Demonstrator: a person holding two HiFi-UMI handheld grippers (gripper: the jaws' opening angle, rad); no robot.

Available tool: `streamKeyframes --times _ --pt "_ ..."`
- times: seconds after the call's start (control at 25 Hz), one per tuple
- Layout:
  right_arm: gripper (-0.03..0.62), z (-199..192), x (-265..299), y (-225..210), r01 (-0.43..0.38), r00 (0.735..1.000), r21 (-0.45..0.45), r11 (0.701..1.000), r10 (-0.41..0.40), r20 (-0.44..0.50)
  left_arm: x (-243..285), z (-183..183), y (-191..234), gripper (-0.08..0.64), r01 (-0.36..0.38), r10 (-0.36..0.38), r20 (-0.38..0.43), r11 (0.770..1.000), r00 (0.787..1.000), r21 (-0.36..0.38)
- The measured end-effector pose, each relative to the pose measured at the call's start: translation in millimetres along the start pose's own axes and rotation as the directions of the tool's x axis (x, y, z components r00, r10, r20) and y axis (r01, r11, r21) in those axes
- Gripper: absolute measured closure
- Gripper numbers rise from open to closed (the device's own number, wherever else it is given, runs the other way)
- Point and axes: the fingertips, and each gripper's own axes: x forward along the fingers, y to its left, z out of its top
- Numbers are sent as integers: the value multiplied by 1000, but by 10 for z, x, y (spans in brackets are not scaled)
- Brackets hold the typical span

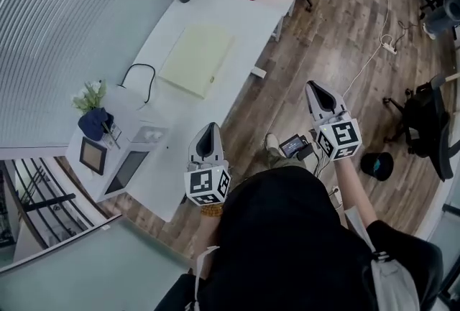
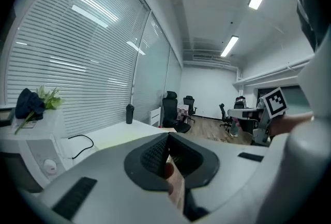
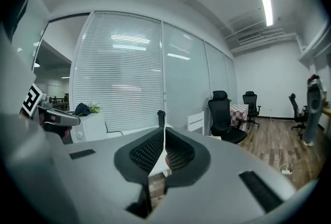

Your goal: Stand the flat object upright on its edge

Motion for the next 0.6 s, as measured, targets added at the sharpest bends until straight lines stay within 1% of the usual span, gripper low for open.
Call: streamKeyframes --times 0.16,0.32,0.44,0.6 --pt "584 -85 324 -448 -23 999 26 999 24 -33 409 114 -4 557 -53 53 -17 999 998 -1" --pt "584 -219 671 -753 -45 996 33 998 47 -73 657 70 62 557 -118 117 -29 992 993 -44" --pt "584 -246 1028 -820 -57 993 43 997 61 -102 789 38 197 557 -159 157 -39 985 987 -70" --pt "584 -229 1299 -781 -97 988 33 995 101 -120 911 -25 298 557 -182 176 -80 980 981 -79"
